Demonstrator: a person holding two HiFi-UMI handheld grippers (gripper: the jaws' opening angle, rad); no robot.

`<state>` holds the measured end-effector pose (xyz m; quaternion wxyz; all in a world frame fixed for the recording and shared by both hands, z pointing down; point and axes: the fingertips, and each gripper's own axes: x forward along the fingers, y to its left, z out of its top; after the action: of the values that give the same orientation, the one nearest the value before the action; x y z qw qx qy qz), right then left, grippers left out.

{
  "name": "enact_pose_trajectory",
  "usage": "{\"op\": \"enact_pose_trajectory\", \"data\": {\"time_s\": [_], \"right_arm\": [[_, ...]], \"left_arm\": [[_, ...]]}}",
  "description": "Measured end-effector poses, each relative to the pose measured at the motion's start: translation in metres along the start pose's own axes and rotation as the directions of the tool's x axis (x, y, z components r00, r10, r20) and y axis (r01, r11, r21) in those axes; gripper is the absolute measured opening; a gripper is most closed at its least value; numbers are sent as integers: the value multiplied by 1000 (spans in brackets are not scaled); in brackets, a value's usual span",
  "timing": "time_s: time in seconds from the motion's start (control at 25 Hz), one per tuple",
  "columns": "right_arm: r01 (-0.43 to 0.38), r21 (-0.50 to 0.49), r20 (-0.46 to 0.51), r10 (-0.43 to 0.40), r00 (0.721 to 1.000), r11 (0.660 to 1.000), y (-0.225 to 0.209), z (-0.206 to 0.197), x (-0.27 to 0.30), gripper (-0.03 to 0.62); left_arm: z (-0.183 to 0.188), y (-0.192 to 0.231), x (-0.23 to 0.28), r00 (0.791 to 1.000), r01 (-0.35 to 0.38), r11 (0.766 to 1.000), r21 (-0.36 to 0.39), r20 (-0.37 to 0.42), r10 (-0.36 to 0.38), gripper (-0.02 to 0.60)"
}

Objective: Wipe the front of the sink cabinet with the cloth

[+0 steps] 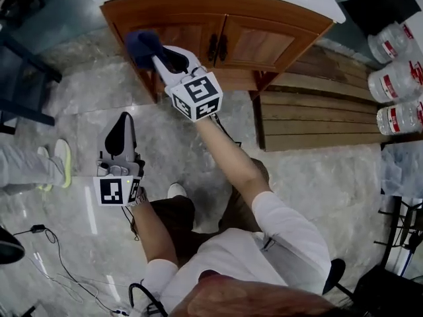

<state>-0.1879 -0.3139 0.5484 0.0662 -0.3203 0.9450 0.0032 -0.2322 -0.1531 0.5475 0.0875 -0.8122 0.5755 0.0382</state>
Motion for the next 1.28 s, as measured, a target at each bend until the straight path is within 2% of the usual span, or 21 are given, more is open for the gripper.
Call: {"op": "enact_pose_trajectory", "data": {"time_s": [0.12,0.28,0.4,0.52,0.8,1.28], "right_arm": [[-25,-4,-19,25,1000,1000,17,-13,39,77],[-5,9,-37,5,999,1000,12,-25,74,77],[14,20,-45,-13,999,1000,5,-28,90,77],[25,-13,-35,-26,999,1000,4,-28,92,77],[99,-27,-31,-100,994,995,-24,-26,70,77],[278,-56,-5,-279,960,959,-122,-17,-40,78]], "left_arm": [[0,4,-6,1000,-16,1000,-18,5,17,-3],[-2,-2,-6,1000,5,1000,-2,-3,-5,-3],[-2,-4,-6,1000,13,1000,6,-14,-13,-3],[-3,-7,-5,1000,18,1000,12,-20,-18,-3],[0,-13,-4,999,31,999,12,-9,-31,-3],[-3,-16,-1,999,52,999,12,-15,-52,-3]]}}
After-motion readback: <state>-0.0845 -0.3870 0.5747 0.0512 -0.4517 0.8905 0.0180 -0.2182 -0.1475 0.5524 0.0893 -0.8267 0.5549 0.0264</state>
